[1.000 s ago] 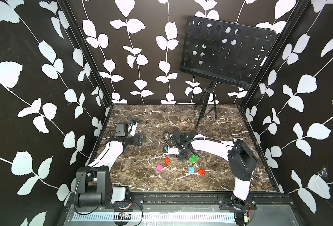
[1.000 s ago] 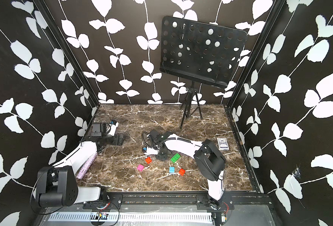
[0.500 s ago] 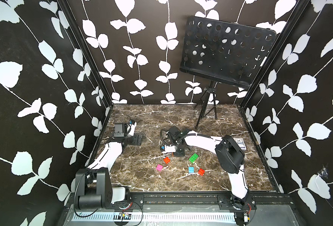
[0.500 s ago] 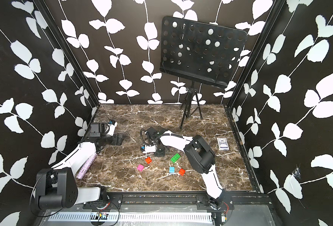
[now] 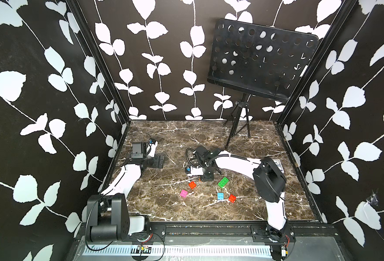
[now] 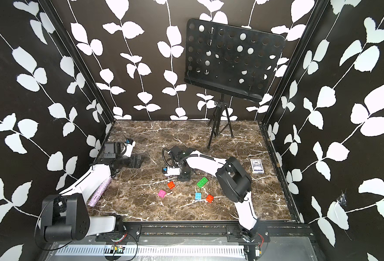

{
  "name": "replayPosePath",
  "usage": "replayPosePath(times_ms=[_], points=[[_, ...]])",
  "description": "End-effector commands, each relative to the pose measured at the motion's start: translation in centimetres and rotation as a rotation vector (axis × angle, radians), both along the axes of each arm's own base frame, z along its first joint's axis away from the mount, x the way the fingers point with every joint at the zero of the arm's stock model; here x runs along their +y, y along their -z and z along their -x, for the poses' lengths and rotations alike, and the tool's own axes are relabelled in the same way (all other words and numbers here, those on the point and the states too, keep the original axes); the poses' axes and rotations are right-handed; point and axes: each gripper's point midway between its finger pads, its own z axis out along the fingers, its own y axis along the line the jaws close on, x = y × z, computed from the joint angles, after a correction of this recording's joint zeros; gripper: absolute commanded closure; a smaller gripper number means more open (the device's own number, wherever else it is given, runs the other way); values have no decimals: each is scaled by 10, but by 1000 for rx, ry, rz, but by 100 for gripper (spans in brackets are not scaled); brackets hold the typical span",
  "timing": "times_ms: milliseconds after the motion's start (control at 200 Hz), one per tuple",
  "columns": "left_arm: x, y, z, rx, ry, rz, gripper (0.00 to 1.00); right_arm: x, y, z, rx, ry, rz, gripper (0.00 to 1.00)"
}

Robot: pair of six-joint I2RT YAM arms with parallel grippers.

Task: Assemble the letter y with lego
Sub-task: Place the lego brick at the center of the board.

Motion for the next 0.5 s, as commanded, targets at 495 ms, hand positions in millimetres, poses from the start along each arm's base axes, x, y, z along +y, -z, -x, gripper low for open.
replayPosePath(times_ms=[495], points=[[5, -8, 2, -37, -1, -1, 3, 56, -4, 46, -40, -478, -183, 47]])
